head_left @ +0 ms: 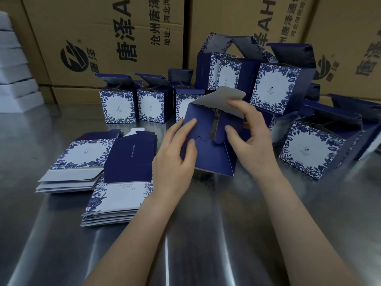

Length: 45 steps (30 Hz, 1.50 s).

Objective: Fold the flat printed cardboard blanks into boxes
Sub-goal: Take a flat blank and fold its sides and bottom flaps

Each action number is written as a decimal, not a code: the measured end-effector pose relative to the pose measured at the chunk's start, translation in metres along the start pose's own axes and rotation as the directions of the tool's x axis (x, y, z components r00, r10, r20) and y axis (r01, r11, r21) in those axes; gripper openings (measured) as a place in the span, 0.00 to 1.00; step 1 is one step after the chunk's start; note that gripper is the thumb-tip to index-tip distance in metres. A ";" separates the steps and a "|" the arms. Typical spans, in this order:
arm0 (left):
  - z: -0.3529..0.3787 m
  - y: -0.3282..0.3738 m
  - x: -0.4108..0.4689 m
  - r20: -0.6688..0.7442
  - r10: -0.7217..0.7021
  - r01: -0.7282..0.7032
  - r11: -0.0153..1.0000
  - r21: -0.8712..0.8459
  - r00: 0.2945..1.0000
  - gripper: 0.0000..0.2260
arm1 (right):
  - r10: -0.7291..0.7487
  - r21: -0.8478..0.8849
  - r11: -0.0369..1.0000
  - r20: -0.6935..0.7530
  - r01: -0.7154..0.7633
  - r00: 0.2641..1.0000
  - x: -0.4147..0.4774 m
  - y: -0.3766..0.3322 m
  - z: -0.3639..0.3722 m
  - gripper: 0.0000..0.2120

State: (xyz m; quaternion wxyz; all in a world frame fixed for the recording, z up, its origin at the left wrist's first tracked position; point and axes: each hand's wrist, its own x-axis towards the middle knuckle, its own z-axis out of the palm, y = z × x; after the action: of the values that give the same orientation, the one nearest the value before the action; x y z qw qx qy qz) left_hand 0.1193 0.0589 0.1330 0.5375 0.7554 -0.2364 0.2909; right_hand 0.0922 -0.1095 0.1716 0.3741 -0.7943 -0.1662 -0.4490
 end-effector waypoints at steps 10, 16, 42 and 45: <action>0.002 0.002 0.002 -0.059 -0.228 0.204 0.940 -0.272 0.972 0.28 | 0.341 0.390 0.884 -0.157 -0.259 0.927 -0.004 0.001 0.021 0.29; 0.005 0.003 0.006 -0.070 -0.348 0.298 0.875 -0.383 0.935 0.16 | 0.420 0.522 0.775 -0.006 -0.355 0.907 -0.007 -0.004 0.028 0.27; -0.013 0.019 0.014 -0.306 -0.262 0.208 0.958 -0.197 0.915 0.09 | 0.537 0.594 0.701 -0.076 -0.394 0.840 -0.010 0.000 0.040 0.15; -0.010 0.017 0.012 -0.316 -0.264 0.204 0.956 -0.211 0.911 0.08 | 0.512 0.565 0.737 -0.109 -0.370 0.852 -0.012 0.001 0.041 0.15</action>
State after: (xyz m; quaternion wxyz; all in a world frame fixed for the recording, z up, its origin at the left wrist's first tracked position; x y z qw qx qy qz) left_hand 0.1144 0.0629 0.1555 0.6648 0.6669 -0.0716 0.3288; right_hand 0.1107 -0.0782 0.1483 0.6905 -0.6126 -0.0374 -0.3828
